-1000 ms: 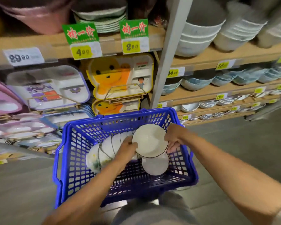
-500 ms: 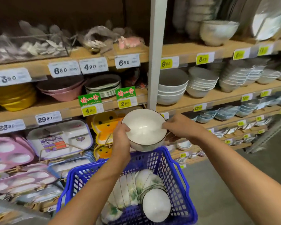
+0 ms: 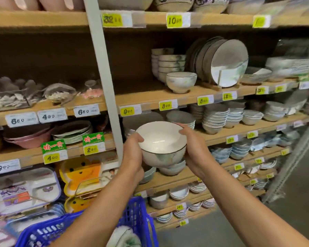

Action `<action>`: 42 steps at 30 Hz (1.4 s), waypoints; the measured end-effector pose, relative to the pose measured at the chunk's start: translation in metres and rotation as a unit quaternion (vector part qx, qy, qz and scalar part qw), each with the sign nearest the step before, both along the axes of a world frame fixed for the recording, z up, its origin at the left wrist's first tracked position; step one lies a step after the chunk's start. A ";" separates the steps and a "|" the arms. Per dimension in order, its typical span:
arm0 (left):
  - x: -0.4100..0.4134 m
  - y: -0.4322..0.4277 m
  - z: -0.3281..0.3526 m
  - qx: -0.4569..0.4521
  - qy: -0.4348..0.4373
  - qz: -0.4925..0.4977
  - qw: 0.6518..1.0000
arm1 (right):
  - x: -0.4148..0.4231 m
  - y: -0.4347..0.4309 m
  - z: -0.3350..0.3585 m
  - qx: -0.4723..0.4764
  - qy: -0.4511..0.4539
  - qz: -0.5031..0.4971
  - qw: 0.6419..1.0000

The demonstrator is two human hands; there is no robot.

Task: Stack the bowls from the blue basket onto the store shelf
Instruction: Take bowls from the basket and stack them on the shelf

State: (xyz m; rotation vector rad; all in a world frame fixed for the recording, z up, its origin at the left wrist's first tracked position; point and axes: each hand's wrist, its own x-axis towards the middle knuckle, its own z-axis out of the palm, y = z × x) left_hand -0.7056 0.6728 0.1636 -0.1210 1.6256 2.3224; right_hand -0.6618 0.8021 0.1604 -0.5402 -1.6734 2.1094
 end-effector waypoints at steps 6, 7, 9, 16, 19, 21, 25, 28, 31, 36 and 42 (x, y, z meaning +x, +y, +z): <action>0.019 0.078 0.019 0.003 0.014 -0.011 1.000 | 0.022 0.078 0.028 -0.005 0.031 0.004 1.000; 0.020 0.089 0.022 0.005 0.019 -0.009 1.000 | 0.024 0.089 0.033 0.000 0.033 0.005 0.999; 0.021 0.107 0.031 0.007 0.029 -0.012 0.999 | 0.026 0.107 0.041 0.006 0.034 0.007 0.999; 0.003 0.156 0.062 -0.006 0.058 -0.026 0.998 | 0.007 0.160 0.068 -0.032 0.035 -0.005 0.999; -0.018 0.170 0.071 -0.011 0.076 -0.053 0.996 | -0.011 0.176 0.077 -0.065 0.042 -0.019 0.997; -0.035 0.179 0.077 -0.016 0.102 -0.065 0.992 | -0.025 0.186 0.086 -0.083 0.048 -0.017 0.995; -0.072 0.195 0.089 -0.037 0.145 -0.087 0.985 | -0.059 0.207 0.105 -0.092 0.061 -0.019 0.994; -0.093 0.202 0.093 -0.031 0.169 -0.095 0.981 | -0.084 0.219 0.115 -0.074 0.054 -0.026 0.995; -0.105 0.210 0.095 0.002 0.187 -0.081 0.979 | -0.104 0.229 0.124 -0.070 0.056 -0.033 0.995; -0.100 0.236 0.085 0.067 0.231 -0.017 0.970 | -0.133 0.233 0.130 -0.091 0.070 -0.057 0.992; -0.116 0.260 0.092 0.055 0.220 0.084 0.970 | -0.154 0.228 0.117 -0.023 0.121 -0.015 0.992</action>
